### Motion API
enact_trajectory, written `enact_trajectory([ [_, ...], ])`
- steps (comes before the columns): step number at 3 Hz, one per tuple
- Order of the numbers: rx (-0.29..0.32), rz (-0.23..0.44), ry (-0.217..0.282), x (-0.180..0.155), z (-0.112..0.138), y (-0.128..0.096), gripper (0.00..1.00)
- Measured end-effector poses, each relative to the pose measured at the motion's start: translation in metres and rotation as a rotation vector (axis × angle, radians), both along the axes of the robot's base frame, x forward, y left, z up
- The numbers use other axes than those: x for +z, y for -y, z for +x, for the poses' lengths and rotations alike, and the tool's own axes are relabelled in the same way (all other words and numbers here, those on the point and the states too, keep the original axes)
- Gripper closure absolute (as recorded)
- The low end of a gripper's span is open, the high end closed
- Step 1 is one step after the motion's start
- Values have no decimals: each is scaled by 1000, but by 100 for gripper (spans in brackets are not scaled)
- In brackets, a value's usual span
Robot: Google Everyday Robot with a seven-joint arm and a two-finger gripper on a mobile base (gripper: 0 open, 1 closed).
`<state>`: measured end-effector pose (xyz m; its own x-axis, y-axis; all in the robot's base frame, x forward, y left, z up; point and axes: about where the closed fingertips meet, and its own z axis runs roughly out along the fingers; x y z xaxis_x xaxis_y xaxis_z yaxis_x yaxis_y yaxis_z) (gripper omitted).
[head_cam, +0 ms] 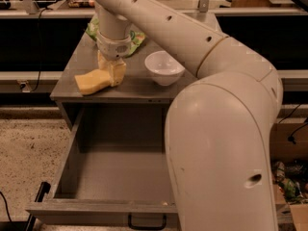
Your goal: Place sponge into top drawer
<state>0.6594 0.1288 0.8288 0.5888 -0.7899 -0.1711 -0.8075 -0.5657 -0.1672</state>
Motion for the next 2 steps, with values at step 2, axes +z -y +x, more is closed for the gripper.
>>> enact_trajectory([
  [2, -28, 42, -7, 7, -24, 12, 100],
])
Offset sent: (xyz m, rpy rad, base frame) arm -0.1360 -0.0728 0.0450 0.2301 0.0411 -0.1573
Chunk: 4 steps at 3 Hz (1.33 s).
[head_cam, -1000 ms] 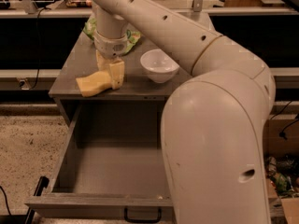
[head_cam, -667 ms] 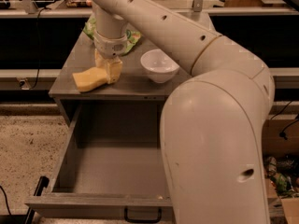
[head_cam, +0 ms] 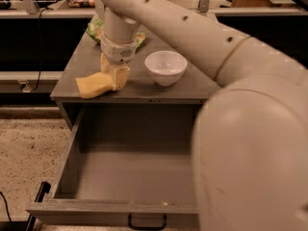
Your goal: Place sponge into top drawer
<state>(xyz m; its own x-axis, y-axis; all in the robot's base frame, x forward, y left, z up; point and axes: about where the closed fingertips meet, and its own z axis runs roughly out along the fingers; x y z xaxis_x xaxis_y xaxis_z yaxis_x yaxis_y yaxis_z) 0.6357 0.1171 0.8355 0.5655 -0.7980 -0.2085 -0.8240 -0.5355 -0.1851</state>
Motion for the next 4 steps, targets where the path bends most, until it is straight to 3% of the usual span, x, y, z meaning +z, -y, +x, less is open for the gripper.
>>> enact_trajectory([
  [1, -99, 145, 24, 42, -58, 16, 100],
  [2, -172, 164, 20, 44, -115, 34, 100],
  [3, -170, 103, -21, 12, -133, 47, 100],
  [4, -190, 115, -16, 9, -128, 45, 100],
])
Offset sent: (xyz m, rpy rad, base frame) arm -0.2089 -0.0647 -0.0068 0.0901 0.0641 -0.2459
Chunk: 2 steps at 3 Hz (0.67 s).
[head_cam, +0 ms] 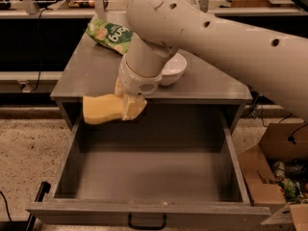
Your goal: Place sponge into top drawer
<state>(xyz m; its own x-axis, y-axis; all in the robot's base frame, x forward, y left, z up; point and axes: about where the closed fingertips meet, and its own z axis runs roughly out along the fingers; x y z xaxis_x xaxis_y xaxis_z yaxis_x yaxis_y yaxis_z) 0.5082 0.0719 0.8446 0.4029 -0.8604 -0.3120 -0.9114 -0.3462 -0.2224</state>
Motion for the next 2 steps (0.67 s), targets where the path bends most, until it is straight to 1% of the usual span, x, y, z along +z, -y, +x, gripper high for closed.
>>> enact_trajectory([
  [1, -51, 5, -7, -41, -1, -1, 100],
  [2, -131, -38, -28, -119, -12, 17, 100],
])
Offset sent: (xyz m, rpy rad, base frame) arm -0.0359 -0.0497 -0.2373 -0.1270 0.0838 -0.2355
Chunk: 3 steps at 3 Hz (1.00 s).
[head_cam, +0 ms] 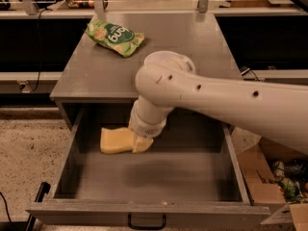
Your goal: Place sponge into top drawer
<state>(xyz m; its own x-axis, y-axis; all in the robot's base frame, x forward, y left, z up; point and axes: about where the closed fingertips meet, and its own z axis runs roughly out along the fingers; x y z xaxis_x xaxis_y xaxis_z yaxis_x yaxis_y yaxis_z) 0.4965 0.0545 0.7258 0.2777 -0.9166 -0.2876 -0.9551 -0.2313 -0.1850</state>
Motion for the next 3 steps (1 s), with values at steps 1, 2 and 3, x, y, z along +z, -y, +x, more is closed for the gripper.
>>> enact_trajectory([
  [1, -102, -16, -64, -62, -19, 34, 100],
  [2, -145, -19, -124, -97, -32, 51, 84],
  [3, -144, -20, -128, -99, -33, 51, 60],
])
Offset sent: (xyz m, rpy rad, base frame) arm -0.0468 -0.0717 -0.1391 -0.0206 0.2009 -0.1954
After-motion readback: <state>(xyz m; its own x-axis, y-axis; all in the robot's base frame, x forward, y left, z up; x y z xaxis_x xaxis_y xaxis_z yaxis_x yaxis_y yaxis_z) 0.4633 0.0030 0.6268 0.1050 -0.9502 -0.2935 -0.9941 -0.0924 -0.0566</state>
